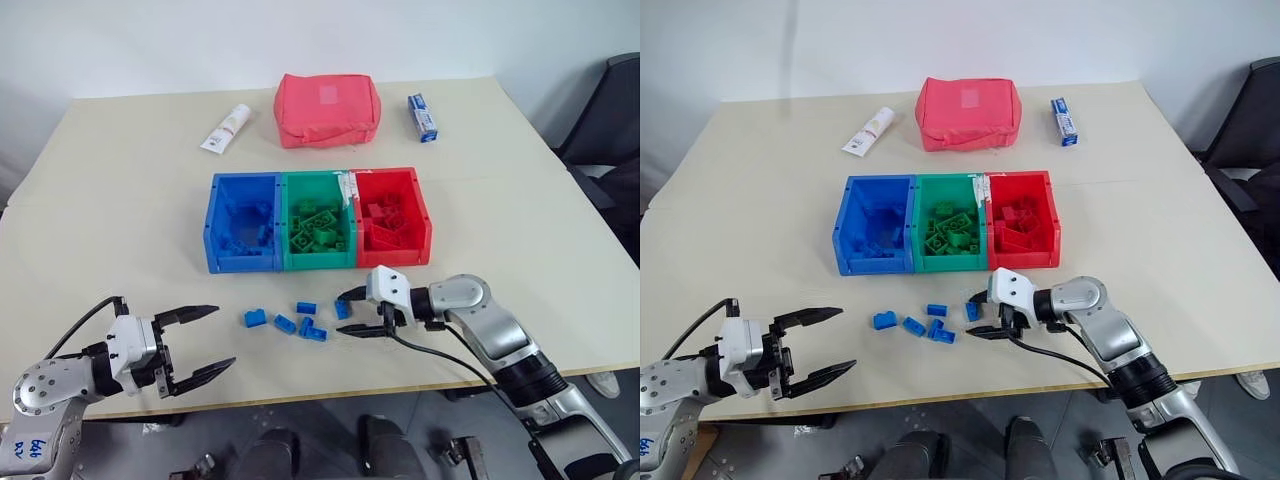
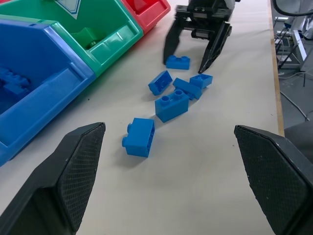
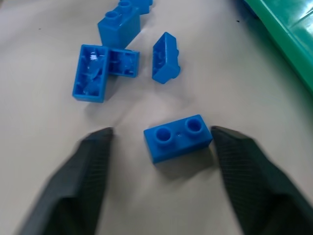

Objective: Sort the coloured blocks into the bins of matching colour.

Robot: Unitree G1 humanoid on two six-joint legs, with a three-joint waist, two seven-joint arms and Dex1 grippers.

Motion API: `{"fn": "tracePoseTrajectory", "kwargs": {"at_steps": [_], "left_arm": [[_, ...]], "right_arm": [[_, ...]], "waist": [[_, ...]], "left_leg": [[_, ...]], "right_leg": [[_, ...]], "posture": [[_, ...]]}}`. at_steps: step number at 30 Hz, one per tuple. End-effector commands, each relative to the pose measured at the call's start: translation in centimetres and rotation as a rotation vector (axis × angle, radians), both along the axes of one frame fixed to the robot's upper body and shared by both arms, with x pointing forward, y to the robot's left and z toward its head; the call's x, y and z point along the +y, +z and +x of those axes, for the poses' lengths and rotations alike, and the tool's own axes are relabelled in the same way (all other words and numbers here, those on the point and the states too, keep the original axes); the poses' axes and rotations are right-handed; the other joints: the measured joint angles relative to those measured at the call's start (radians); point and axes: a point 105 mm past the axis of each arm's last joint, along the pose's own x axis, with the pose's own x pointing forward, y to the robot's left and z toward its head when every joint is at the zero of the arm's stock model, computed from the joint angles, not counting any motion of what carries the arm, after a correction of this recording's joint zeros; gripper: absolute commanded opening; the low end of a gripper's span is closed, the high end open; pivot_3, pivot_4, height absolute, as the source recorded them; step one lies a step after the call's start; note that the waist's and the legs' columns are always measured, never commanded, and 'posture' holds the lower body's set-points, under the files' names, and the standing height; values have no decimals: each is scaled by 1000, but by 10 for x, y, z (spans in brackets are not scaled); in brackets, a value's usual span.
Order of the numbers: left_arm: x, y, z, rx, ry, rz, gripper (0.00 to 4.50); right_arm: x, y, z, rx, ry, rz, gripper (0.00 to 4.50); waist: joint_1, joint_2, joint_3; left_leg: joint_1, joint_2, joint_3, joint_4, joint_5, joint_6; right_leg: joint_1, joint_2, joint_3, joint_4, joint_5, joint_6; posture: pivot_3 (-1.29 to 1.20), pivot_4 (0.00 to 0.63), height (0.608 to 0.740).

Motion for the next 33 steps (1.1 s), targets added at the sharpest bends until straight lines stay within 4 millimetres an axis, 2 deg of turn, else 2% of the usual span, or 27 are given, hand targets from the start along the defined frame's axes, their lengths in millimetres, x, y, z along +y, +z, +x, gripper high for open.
{"fn": "tracePoseTrajectory", "kwargs": {"at_steps": [1,3,6,9,12,15,20,25,29,33], "left_arm": [[-2,10,2,-51,19,-28,4500],[-2,14,5,-66,52,-58,4500],[0,18,7,-80,111,-107,4500],[7,20,5,-79,177,-139,4500],[15,17,1,-68,215,-125,4500],[24,13,-1,-63,255,-113,4500],[25,13,4,-78,271,-112,4500],[25,15,8,-96,280,-119,4500],[24,16,10,-100,279,-120,4500],[24,18,14,-101,274,-120,4500]], "right_arm": [[-1,6,3,-26,6,13,1566],[2,17,4,-21,4,62,1411],[14,51,4,-11,5,171,1413],[37,90,11,-1,-19,282,1413],[62,113,25,-30,-42,311,1413],[92,130,48,-84,-91,334,1413],[125,135,76,-142,-142,308,1413],[136,138,80,-137,-121,336,3134],[125,137,75,-165,-74,343,4470],[89,139,59,-216,8,372,4470]], "waist": [[0,0,0],[1,0,0],[-1,0,0],[-13,0,0],[-23,0,0],[-27,1,0],[-25,1,0],[-27,1,0],[-31,1,0],[-26,1,0]], "left_leg": [[0,0,0,0,0,0],[0,0,0,0,0,0],[0,0,0,0,0,0],[-1,1,0,0,0,-1],[0,2,0,-1,0,-2],[0,2,0,-1,0,-3],[-1,1,0,-2,0,-2],[-1,0,0,-1,-1,-1],[-1,1,0,-2,-1,-1],[-1,1,0,-1,-1,-1]], "right_leg": [[0,0,0,0,0,0],[0,0,0,0,0,0],[0,0,0,0,0,0],[-1,0,1,1,0,0],[-2,-1,0,2,0,-2],[-2,0,0,2,-1,-3],[-4,1,-2,6,-1,-4],[-3,0,-5,7,0,-4],[-4,0,-5,7,0,-4],[-4,0,-5,7,0,-4]], "posture": [[0,150,740],[0,150,740],[0,150,740],[0,150,740],[0,150,740],[0,150,740],[0,150,740],[0,150,740],[0,150,740],[0,150,740]]}}
